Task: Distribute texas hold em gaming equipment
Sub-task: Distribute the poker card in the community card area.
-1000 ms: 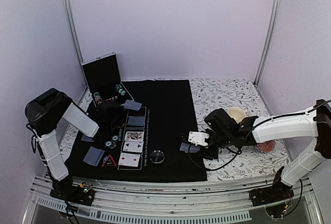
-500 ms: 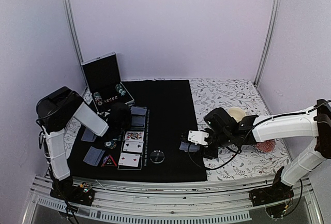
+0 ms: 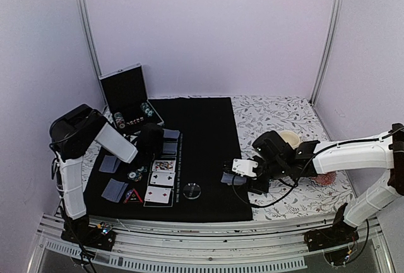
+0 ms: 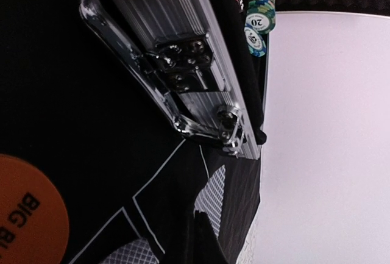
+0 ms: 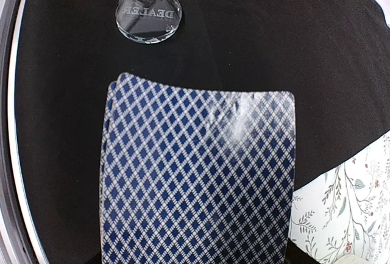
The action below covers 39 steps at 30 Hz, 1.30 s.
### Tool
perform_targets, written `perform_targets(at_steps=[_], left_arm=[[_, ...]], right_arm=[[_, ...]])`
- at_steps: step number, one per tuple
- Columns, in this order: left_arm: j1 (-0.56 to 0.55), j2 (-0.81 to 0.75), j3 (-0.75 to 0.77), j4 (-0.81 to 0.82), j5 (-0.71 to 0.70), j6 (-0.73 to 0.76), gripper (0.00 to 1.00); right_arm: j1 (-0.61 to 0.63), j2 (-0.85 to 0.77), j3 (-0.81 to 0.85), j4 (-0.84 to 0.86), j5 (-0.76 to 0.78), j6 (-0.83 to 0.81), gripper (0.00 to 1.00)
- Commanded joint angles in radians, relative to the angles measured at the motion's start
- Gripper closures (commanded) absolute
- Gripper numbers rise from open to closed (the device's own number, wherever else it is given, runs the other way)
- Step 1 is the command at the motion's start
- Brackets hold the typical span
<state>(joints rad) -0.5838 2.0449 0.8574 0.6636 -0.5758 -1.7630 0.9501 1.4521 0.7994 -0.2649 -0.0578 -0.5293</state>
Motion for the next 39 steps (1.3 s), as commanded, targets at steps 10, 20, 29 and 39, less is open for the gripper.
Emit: perform_targets(at_steps=[10, 20, 29, 39], left_arm=[[-0.018, -0.042, -0.007, -0.067, -0.023, 0.048, 0.51], [-0.024, -0.249, -0.106, -0.079, -0.015, 0.178, 0.33], [-0.037, -0.539, -0.195, -0.058, 0.051, 0.602, 0.13], [-0.064, -0.766, -0.321, -0.171, 0.621, 0.979, 0.21]], right_arm=[[0.006, -0.043, -0.021, -0.006, -0.007, 0.012, 0.43], [0.007, 0.060, 0.031, 0.023, -0.095, -0.027, 0.43], [0.003, 0.201, 0.112, 0.114, -0.187, -0.094, 0.43], [-0.010, 0.410, 0.254, 0.067, -0.185, -0.138, 0.43]])
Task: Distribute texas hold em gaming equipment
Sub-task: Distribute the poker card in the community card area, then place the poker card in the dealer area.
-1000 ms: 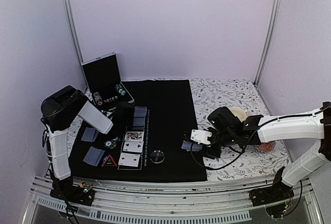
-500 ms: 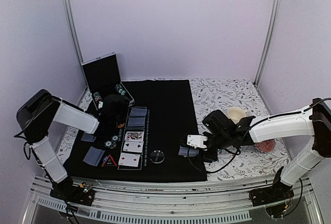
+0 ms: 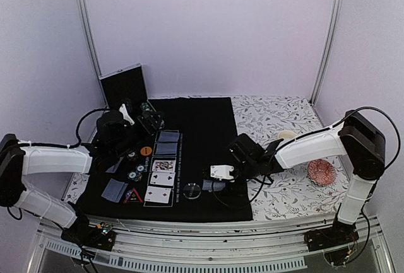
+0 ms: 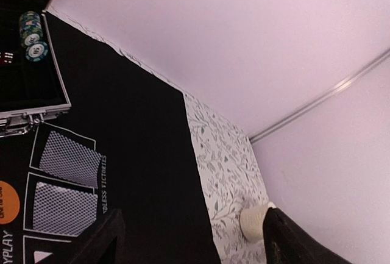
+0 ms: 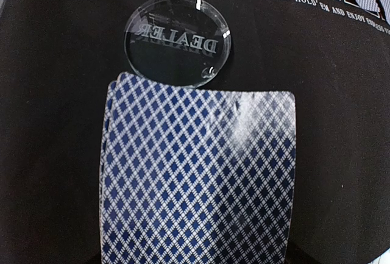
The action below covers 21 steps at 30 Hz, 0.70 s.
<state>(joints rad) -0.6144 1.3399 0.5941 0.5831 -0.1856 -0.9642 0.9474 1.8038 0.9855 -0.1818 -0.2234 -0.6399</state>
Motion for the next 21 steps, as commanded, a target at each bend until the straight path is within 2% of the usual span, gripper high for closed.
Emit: perform_targets(at_steps=[1, 4, 6, 10, 15, 21], left_arm=[[-0.034, -0.069, -0.060, -0.115, 0.276, 0.194, 0.22], [-0.038, -0.047, -0.025, -0.241, 0.437, 0.258, 0.28], [-0.051, -0.006, -0.012, -0.306, 0.541, 0.290, 0.39], [-0.098, 0.077, -0.017, -0.343, 0.617, 0.322, 0.51], [-0.138, 0.251, 0.091, -0.395, 0.688, 0.388, 0.53], [-0.181, 0.407, 0.217, -0.446, 0.708, 0.430, 0.56]], right_arm=[[-0.010, 0.075, 0.087, -0.028, -0.020, -0.028, 0.43], [-0.009, 0.120, 0.144, -0.082, -0.031, -0.034, 0.41], [-0.010, 0.135, 0.161, -0.095, -0.022, -0.030, 0.41], [-0.010, 0.140, 0.138, -0.075, -0.003, -0.029, 0.41], [-0.011, 0.153, 0.129, -0.070, 0.018, -0.022, 0.38], [-0.018, 0.123, 0.093, -0.065, 0.027, -0.021, 0.32]])
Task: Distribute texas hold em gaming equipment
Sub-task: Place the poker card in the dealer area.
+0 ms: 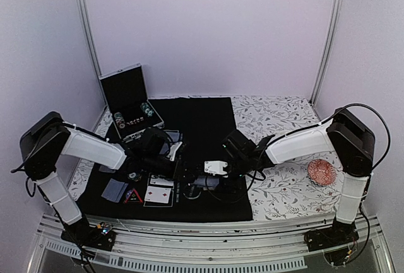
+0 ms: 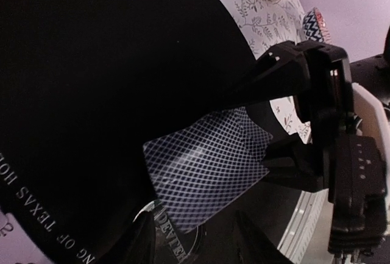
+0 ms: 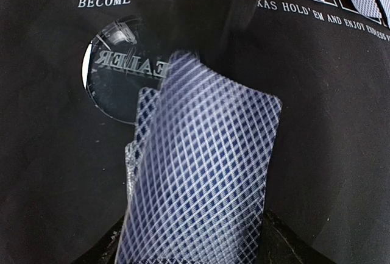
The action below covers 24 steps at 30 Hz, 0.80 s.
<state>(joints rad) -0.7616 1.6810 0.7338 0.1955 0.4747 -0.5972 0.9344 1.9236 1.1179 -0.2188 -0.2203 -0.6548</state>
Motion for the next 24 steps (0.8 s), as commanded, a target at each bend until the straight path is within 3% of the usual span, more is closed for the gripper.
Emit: perform_targets(at_steps=[1, 4, 8, 10, 11, 12, 20, 24], left_arm=[[-0.039, 0.088, 0.094, -0.069, 0.044, 0.070, 0.57], [-0.041, 0.138, 0.116, -0.085, 0.044, 0.073, 0.63], [-0.045, 0.125, 0.100, -0.063, 0.040, 0.068, 0.62], [-0.045, 0.123, 0.098, -0.059, 0.043, 0.066, 0.62], [-0.045, 0.121, 0.097, -0.051, 0.049, 0.062, 0.62], [-0.046, 0.114, 0.097, -0.042, 0.058, 0.057, 0.62], [-0.039, 0.034, 0.159, -0.114, 0.077, 0.125, 0.61], [0.008, -0.001, 0.163, -0.279, -0.089, 0.193, 0.62]], right_arm=[[-0.006, 0.004, -0.041, -0.029, 0.025, -0.009, 0.32], [-0.006, 0.009, -0.040, -0.031, 0.034, -0.009, 0.30], [-0.005, -0.016, -0.048, -0.046, 0.037, -0.003, 0.23], [-0.005, -0.038, -0.046, -0.060, 0.040, -0.002, 0.13], [-0.005, -0.051, -0.044, -0.069, 0.043, -0.002, 0.03], [-0.004, -0.067, -0.042, -0.075, 0.045, -0.002, 0.01], [-0.006, -0.336, -0.104, 0.028, -0.023, 0.032, 0.01], [-0.057, -0.469, -0.181, 0.185, 0.166, 0.242, 0.01]])
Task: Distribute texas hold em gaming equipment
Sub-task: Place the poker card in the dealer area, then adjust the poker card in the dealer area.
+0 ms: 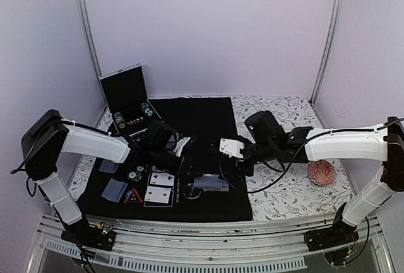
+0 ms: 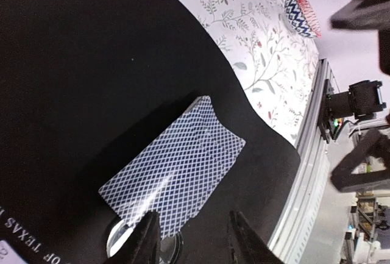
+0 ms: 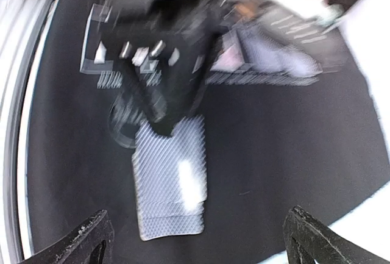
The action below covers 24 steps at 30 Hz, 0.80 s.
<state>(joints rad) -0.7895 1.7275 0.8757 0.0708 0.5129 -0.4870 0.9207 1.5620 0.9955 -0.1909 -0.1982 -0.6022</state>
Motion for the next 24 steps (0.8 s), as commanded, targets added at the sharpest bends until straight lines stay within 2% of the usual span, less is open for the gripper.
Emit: perform_targets(at_steps=[1, 4, 8, 11, 17, 24], left_arm=[[0.041, -0.047, 0.024, -0.191, -0.171, 0.094, 0.62], [0.038, -0.037, 0.041, -0.267, -0.275, 0.121, 0.63], [0.032, -0.002, 0.076, -0.330, -0.386, 0.145, 0.65], [0.016, 0.055, 0.129, -0.377, -0.439, 0.173, 0.67], [-0.041, 0.139, 0.206, -0.404, -0.457, 0.215, 0.68], [-0.090, 0.184, 0.256, -0.391, -0.375, 0.228, 0.70]], right_arm=[[-0.056, -0.120, -0.065, 0.162, 0.232, 0.336, 0.01], [-0.064, -0.095, -0.017, 0.014, 0.355, 0.618, 0.01], [-0.058, -0.031, -0.007, -0.113, 0.453, 0.847, 0.01], [-0.056, -0.005, -0.033, -0.110, 0.448, 0.907, 0.01], [-0.045, 0.010, -0.041, -0.116, 0.443, 0.921, 0.01], [-0.043, -0.040, -0.064, -0.108, 0.452, 0.922, 0.01]])
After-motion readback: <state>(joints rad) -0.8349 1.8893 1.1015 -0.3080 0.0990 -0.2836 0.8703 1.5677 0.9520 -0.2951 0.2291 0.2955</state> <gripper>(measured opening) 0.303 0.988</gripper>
